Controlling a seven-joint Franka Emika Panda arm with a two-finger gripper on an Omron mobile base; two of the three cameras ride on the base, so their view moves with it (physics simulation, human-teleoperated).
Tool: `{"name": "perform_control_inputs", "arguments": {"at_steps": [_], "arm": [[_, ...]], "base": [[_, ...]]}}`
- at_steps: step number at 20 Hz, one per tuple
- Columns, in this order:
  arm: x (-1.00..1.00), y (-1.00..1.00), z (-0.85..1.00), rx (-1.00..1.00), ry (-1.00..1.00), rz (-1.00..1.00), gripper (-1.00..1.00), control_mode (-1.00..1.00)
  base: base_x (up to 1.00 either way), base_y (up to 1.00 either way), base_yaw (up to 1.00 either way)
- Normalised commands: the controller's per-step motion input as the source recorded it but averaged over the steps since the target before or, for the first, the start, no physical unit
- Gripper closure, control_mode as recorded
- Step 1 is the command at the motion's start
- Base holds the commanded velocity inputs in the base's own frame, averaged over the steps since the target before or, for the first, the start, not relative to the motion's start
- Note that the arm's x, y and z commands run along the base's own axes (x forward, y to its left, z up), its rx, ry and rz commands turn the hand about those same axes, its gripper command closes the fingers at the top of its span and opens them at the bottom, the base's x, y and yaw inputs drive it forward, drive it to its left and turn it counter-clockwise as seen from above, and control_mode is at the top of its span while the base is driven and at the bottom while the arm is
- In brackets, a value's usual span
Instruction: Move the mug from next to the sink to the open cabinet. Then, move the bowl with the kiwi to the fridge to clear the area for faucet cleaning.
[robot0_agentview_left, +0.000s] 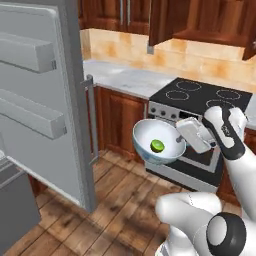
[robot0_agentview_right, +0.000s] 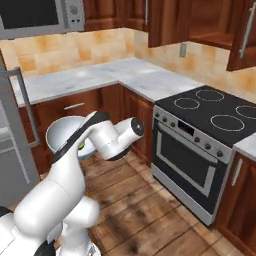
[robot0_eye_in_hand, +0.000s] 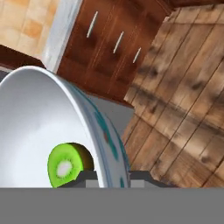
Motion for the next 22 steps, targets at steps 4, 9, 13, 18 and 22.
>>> {"name": "perform_control_inputs", "arguments": {"at_steps": [4, 9, 13, 18, 22], "arm": [[0.0, 0.0, 0.0, 0.0, 0.0, 0.0, 1.0, 1.0], [0.0, 0.0, 0.0, 0.0, 0.0, 0.0, 1.0, 1.0], [0.0, 0.0, 0.0, 0.0, 0.0, 0.0, 1.0, 1.0], [0.0, 0.0, 0.0, 0.0, 0.0, 0.0, 1.0, 1.0], [0.0, 0.0, 0.0, 0.0, 0.0, 0.0, 1.0, 1.0]], "base": [[-0.01, 0.03, 0.76], [-0.46, 0.07, 0.84], [-0.38, 0.66, 0.59], [0.3, 1.0, 0.25], [1.0, 0.77, 0.02]]}}
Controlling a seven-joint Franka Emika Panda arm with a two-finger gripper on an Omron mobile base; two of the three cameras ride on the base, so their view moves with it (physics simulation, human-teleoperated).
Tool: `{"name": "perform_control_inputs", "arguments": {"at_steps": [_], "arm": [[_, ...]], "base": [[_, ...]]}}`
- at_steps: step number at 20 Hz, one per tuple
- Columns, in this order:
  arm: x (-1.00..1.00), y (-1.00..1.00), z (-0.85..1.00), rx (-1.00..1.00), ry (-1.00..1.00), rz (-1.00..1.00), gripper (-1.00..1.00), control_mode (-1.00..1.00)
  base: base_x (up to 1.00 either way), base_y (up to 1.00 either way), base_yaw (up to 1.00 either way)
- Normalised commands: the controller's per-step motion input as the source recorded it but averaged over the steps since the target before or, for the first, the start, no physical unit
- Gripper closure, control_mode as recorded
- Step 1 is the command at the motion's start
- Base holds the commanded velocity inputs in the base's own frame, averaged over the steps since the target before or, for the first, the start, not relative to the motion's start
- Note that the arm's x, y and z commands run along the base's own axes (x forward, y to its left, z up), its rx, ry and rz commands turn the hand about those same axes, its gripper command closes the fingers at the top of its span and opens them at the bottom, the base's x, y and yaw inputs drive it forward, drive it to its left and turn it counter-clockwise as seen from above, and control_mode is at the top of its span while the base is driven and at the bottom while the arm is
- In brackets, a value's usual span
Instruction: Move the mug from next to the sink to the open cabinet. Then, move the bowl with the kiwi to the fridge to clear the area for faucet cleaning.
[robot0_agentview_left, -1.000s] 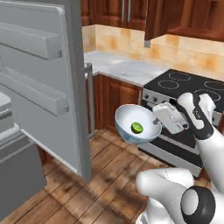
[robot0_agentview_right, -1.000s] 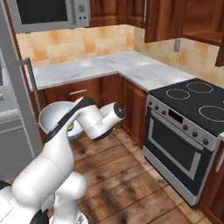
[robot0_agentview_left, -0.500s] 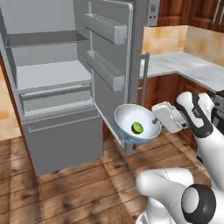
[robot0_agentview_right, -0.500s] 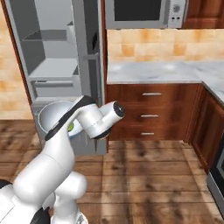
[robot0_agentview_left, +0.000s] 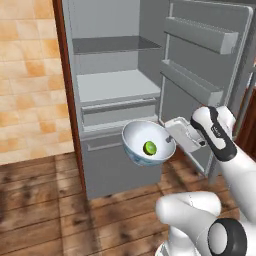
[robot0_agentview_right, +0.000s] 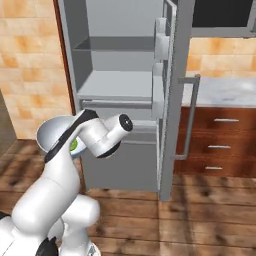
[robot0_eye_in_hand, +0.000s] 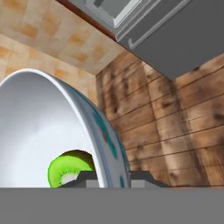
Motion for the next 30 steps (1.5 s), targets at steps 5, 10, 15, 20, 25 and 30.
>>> {"name": "perform_control_inputs", "arguments": {"at_steps": [5, 10, 15, 20, 25, 30], "arm": [[0.0, 0.0, 0.0, 0.0, 0.0, 0.0, 1.0, 1.0], [0.0, 0.0, 0.0, 0.0, 0.0, 0.0, 1.0, 1.0], [0.0, 0.0, 0.0, 0.0, 0.0, 0.0, 1.0, 1.0], [1.0, 0.29, 0.15, 0.0, 0.0, -0.13, 1.0, -1.0], [0.93, 0.53, 0.74, -0.01, 0.01, -0.32, 1.0, -1.0], [0.14, 0.2, 1.0, 0.0, -0.06, -0.43, 1.0, -1.0]], "base": [[1.0, 0.34, -0.04], [1.0, 0.29, -0.05], [1.0, 0.39, -0.08], [0.0, 0.0, 0.0], [0.0, 0.0, 0.0], [0.0, 0.0, 0.0]]}}
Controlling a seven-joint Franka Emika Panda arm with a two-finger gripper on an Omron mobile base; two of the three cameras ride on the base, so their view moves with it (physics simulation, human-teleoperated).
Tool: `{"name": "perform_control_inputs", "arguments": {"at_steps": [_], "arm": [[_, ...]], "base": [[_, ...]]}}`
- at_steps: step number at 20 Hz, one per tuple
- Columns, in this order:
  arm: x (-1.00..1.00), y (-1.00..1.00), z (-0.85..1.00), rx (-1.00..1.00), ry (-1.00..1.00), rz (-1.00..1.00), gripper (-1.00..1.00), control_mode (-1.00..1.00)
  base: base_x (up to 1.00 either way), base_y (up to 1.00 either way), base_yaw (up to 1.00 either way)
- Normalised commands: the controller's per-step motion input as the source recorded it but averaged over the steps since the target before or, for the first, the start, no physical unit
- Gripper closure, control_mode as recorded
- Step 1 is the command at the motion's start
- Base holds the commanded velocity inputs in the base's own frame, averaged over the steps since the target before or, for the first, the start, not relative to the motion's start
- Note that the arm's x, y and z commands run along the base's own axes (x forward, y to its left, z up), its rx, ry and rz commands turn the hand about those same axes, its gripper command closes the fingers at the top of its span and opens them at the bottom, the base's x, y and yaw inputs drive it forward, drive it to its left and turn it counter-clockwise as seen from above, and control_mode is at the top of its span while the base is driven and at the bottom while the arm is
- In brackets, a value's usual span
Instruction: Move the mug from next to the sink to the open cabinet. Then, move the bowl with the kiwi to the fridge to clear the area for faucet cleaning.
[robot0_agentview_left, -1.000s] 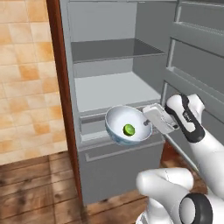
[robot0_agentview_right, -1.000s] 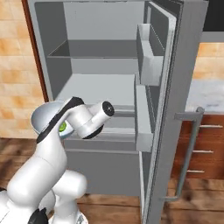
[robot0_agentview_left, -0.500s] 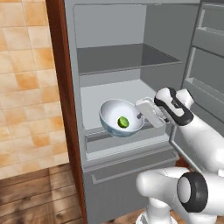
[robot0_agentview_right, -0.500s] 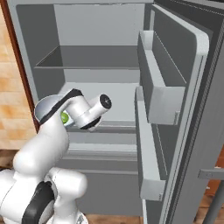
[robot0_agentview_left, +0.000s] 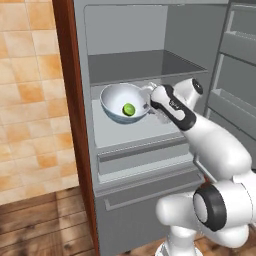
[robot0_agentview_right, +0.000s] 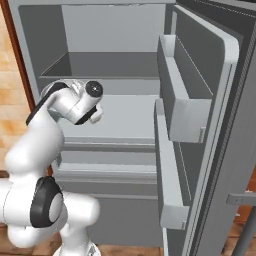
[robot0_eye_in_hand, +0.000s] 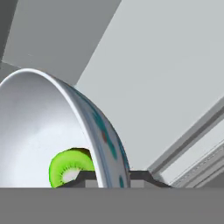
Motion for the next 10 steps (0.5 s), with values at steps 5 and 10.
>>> {"name": "perform_control_inputs", "arguments": {"at_steps": [5, 10], "arm": [[0.0, -0.31, 1.0, 0.03, -0.07, -0.4, 1.0, -1.0], [-0.21, -0.42, 0.9, 0.08, -0.05, -0.31, 1.0, -1.0]], "base": [[0.0, 0.0, 0.0], [0.0, 0.0, 0.0]]}}
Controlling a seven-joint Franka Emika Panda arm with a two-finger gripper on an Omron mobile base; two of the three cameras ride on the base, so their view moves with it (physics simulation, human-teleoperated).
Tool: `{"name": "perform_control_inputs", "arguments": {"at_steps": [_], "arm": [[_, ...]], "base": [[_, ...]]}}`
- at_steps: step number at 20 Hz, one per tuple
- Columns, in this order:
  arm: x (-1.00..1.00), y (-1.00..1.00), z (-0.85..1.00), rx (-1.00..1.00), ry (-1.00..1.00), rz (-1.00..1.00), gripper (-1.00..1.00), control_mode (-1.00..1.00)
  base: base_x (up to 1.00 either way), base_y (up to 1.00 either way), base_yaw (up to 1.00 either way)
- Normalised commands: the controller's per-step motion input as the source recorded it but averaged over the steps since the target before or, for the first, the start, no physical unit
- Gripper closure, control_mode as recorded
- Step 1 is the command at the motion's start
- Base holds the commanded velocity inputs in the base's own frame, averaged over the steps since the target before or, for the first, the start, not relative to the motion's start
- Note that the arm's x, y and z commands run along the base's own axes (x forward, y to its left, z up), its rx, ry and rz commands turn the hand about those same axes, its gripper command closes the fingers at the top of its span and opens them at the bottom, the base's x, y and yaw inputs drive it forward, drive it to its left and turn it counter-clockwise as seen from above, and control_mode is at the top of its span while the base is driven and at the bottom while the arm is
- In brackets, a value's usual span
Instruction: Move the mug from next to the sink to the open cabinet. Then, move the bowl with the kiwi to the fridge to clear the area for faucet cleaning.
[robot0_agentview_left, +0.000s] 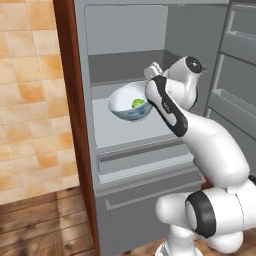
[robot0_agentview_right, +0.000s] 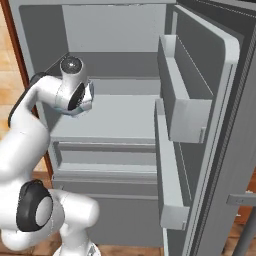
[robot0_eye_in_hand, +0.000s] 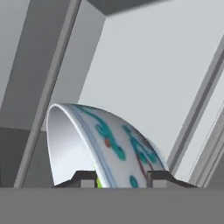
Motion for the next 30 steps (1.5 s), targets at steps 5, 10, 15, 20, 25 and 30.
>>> {"name": "perform_control_inputs", "arguments": {"at_steps": [5, 10, 15, 20, 25, 30], "arm": [[-0.99, -0.63, -0.26, 0.04, 0.08, -0.06, 1.0, -1.0], [-0.94, -0.55, 0.16, 0.18, -0.37, -0.16, 1.0, -1.0], [-0.29, -0.26, 0.98, 0.21, -0.39, -0.28, 1.0, -1.0], [0.35, 0.12, 0.87, 0.09, -0.13, -0.24, 1.0, -1.0], [0.82, 0.26, 0.66, 0.0, 0.06, -0.13, 1.0, -1.0], [0.67, 0.05, 0.07, 0.0, 0.18, -0.02, 1.0, -1.0]], "base": [[0.0, 0.0, 0.0], [0.0, 0.0, 0.0], [0.0, 0.0, 0.0], [0.0, 0.0, 0.0], [0.0, 0.0, 0.0], [0.0, 0.0, 0.0]]}}
